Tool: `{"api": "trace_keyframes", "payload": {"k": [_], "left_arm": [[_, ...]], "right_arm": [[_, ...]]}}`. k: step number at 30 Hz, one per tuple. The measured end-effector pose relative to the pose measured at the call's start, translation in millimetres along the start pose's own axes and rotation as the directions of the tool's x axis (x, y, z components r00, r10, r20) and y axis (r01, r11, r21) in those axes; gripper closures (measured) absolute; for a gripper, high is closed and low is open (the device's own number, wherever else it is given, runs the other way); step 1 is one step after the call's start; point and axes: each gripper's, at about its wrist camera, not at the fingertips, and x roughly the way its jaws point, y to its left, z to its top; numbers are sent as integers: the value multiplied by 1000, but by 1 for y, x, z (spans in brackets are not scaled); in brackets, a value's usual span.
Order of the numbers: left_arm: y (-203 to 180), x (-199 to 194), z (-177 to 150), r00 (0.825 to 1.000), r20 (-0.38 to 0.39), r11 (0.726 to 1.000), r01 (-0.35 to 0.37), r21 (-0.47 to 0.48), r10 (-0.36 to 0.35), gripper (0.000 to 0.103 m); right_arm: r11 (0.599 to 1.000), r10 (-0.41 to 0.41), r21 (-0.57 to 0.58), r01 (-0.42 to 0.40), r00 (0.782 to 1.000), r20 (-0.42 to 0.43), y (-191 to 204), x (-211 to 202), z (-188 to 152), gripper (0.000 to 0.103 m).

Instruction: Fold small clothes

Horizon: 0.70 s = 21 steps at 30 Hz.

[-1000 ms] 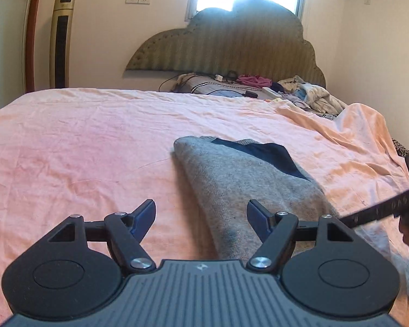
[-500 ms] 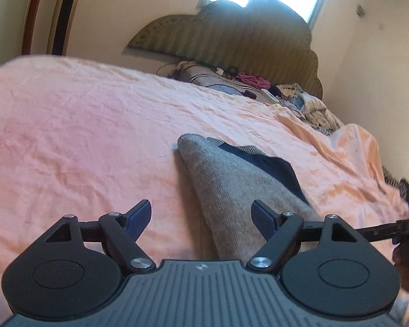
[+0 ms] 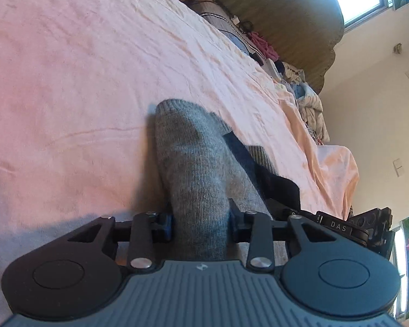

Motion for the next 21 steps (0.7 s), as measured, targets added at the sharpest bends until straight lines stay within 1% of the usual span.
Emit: {"api": "trace_keyframes", "payload": {"k": [2, 4, 5, 7, 8, 10, 11, 12, 13, 14, 15, 16, 17, 18, 19, 20, 21], "left_arm": [[-4, -6, 2, 1000, 7, 999, -13, 36, 13, 74], [-7, -16, 7, 1000, 14, 997, -9, 75, 8, 75], [-8, -23, 13, 1000, 27, 995, -15, 103, 13, 76], [-8, -38, 26, 996, 82, 989, -44, 141, 33, 76], [-7, -48, 36, 991, 123, 986, -66, 153, 47, 75], [-1, -61, 56, 980, 174, 982, -118, 145, 92, 75], [4, -63, 68, 975, 189, 979, -149, 142, 120, 73], [7, -62, 75, 965, 209, 968, -191, 160, 156, 69], [12, -59, 80, 949, 234, 950, -256, 180, 211, 67], [21, -58, 82, 925, 245, 930, -333, 159, 289, 65], [30, -61, 82, 914, 226, 924, -368, 107, 338, 65], [39, -69, 77, 929, 203, 942, -329, 71, 309, 65], [49, -80, 67, 953, 185, 966, -253, 43, 242, 62], [56, -89, 57, 964, 168, 977, -213, 23, 206, 51], [62, -97, 43, 972, 145, 982, -187, 5, 184, 45], [66, -103, 30, 979, 126, 987, -161, -6, 160, 41], [71, -107, 16, 987, 99, 992, -125, -19, 127, 41]], "right_arm": [[1000, 25, 14, -25, 999, 25, 2, -5, -4, 78], [999, 49, -6, -49, 998, 46, 14, -8, -4, 78], [997, 74, -16, -74, 996, 53, 22, -9, -1, 78], [993, 116, -40, -114, 992, 54, 38, 1, 10, 78], [990, 131, -53, -128, 990, 52, 47, 10, 17, 78], [987, 155, -59, -152, 987, 49, 63, 32, 28, 78], [987, 157, -51, -155, 986, 52, 70, 46, 33, 78], [989, 146, -46, -144, 987, 61, 74, 58, 36, 77], [992, 117, -53, -113, 990, 75, 79, 71, 38, 71], [997, 55, -56, -50, 995, 79, 81, 82, 38, 65], [999, -18, -39, 20, 998, 62, 81, 89, 37, 45], [997, -72, -21, 73, 997, 38, 82, 91, 32, 41], [999, -38, -35, 39, 999, 38, 82, 83, 21, 43], [999, 7, -50, -5, 1000, 25, 82, 73, 10, 41], [998, 31, -53, -31, 1000, 2, 81, 63, -1, 42], [998, 46, -51, -47, 999, -26, 80, 53, -13, 42], [996, 60, -60, -63, 997, -54, 80, 43, -25, 42]]}}
